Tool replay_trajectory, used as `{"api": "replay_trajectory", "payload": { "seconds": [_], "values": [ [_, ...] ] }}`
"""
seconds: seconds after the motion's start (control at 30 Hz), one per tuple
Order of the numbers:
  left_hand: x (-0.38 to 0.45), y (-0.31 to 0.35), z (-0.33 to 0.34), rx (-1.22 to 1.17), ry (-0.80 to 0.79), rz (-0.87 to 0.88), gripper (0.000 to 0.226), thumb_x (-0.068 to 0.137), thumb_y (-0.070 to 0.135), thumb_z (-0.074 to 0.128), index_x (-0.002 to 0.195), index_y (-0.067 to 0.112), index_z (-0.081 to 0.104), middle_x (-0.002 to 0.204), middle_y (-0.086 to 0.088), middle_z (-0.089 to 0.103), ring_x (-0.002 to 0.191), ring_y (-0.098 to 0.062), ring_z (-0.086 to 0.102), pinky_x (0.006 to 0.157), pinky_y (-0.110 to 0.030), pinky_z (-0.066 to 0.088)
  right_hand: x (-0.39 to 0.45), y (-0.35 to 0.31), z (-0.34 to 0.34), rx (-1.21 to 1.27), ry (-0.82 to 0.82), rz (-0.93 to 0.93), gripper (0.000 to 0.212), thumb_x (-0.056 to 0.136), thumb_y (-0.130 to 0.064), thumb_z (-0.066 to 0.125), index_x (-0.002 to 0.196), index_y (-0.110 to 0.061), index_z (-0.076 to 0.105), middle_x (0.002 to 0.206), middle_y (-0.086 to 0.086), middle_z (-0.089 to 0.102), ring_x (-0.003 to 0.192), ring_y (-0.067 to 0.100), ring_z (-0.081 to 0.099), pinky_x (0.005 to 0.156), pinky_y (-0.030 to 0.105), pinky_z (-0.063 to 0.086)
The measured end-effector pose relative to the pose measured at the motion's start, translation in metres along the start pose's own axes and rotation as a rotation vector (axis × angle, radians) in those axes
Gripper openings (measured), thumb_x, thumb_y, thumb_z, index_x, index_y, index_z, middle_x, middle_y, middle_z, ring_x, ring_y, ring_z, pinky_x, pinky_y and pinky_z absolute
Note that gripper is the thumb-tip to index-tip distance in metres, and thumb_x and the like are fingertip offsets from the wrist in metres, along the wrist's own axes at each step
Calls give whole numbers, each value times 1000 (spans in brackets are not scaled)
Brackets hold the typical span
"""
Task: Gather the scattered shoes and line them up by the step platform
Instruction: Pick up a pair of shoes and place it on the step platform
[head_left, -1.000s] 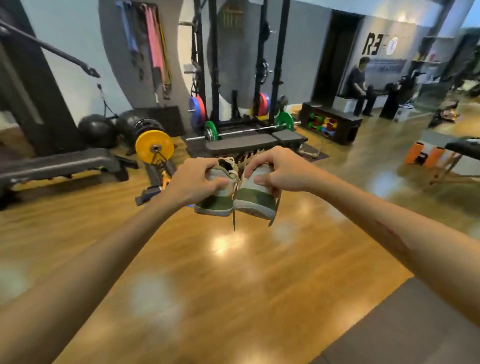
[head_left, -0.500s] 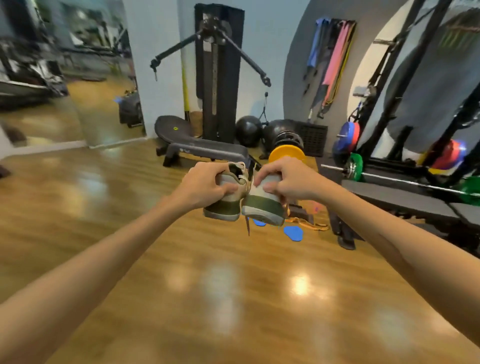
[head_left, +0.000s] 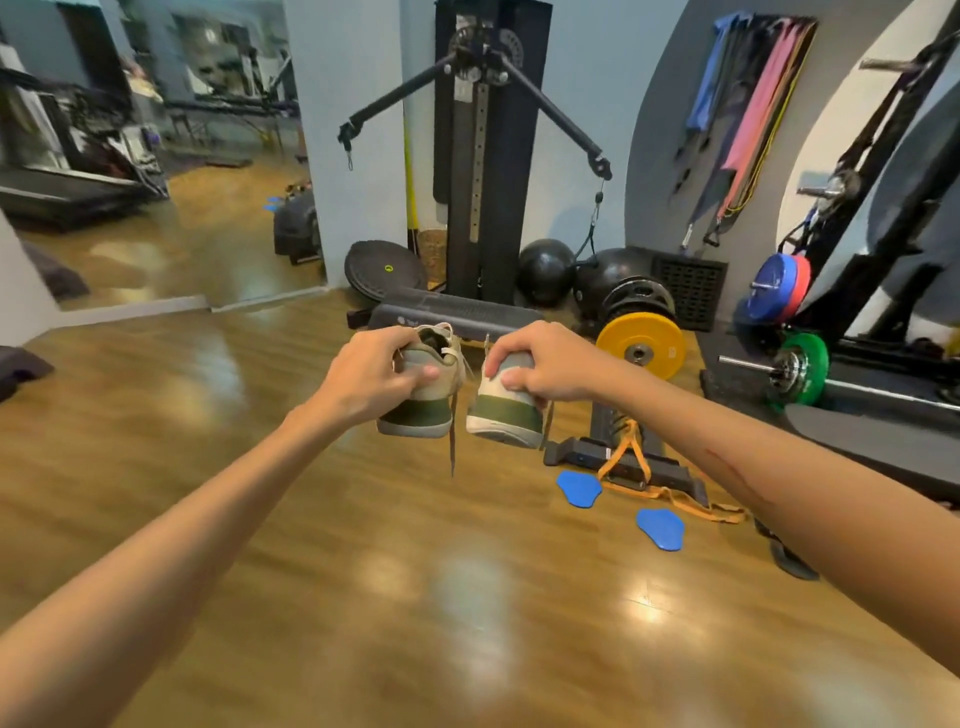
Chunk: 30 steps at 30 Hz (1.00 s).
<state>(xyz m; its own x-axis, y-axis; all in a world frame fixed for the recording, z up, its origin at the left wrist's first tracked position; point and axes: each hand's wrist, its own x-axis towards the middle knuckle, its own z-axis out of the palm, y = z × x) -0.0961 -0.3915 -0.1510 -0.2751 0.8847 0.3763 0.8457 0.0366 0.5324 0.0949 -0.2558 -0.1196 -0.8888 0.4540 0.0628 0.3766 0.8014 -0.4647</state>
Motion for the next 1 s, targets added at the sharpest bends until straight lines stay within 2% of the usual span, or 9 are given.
{"api": "replay_trajectory", "payload": {
  "seconds": [0.1, 0.17, 0.27, 0.4, 0.57, 0.67, 0.77, 0.83, 1.0],
  "values": [
    [58, -45, 8, 10, -59, -33, 16, 85, 34, 69, 89, 23, 59, 84, 7, 60, 74, -10, 54, 60, -24, 36, 60, 25, -7, -36, -22, 8, 19, 86, -13, 62, 92, -30, 66, 107, -12, 58, 96, 9, 52, 71, 20, 40],
    [96, -74, 14, 17, -77, -74, 20, 86, 34, 67, 97, 18, 61, 89, 4, 59, 81, -15, 54, 66, -27, 38, 99, 44, -9, -51, -16, 31, 20, 84, -11, 63, 91, -30, 62, 97, -20, 52, 88, 2, 49, 67, 17, 33],
    [150, -112, 31, -9, -71, -83, 17, 85, 34, 66, 89, 23, 54, 83, 5, 55, 78, -14, 51, 62, -23, 35, 159, 80, -7, -60, 6, 42, 21, 82, -11, 63, 92, -29, 56, 99, -15, 52, 90, 8, 50, 69, 22, 36],
    [230, -154, 62, -5, -105, -79, 18, 86, 35, 66, 87, 27, 51, 80, 10, 52, 71, -8, 48, 55, -17, 29, 238, 138, -9, -42, 7, 61, 27, 83, -12, 64, 96, -31, 50, 92, -22, 47, 83, 4, 47, 62, 17, 31],
    [352, -199, 99, 3, -103, -90, 17, 86, 37, 66, 83, 30, 50, 79, 9, 53, 69, -8, 49, 55, -17, 29, 340, 224, -23, -38, -9, 122, 38, 84, -15, 66, 108, -32, 42, 107, 3, 58, 71, 9, 50, 56, 27, 36],
    [422, -222, 113, 11, -101, -89, 21, 85, 38, 67, 78, 32, 48, 74, 15, 51, 68, -6, 47, 55, -19, 29, 403, 265, -42, -61, -27, 131, 39, 83, -16, 67, 112, -30, 46, 120, 4, 57, 92, 15, 52, 71, 30, 38],
    [481, -248, 127, -20, -105, -79, 21, 84, 40, 67, 81, 32, 48, 74, 16, 50, 68, -5, 47, 56, -19, 30, 463, 302, -55, -96, -31, 110, 32, 82, -18, 70, 108, -29, 56, 114, -5, 55, 112, 18, 50, 84, 29, 39],
    [524, -271, 134, -8, -130, -79, 19, 83, 40, 68, 80, 32, 51, 76, 13, 54, 70, -7, 49, 57, -22, 33, 504, 326, -61, -110, -63, 120, 28, 83, -18, 71, 105, -31, 60, 110, -8, 54, 112, 16, 49, 85, 29, 40],
    [638, -348, 160, 66, -216, -3, 22, 83, 43, 67, 76, 29, 51, 74, 10, 53, 71, -10, 49, 59, -29, 33, 612, 382, -59, -117, -16, 187, 30, 84, -14, 71, 111, -26, 64, 124, -1, 57, 100, 10, 48, 79, 24, 37]
  ]
}}
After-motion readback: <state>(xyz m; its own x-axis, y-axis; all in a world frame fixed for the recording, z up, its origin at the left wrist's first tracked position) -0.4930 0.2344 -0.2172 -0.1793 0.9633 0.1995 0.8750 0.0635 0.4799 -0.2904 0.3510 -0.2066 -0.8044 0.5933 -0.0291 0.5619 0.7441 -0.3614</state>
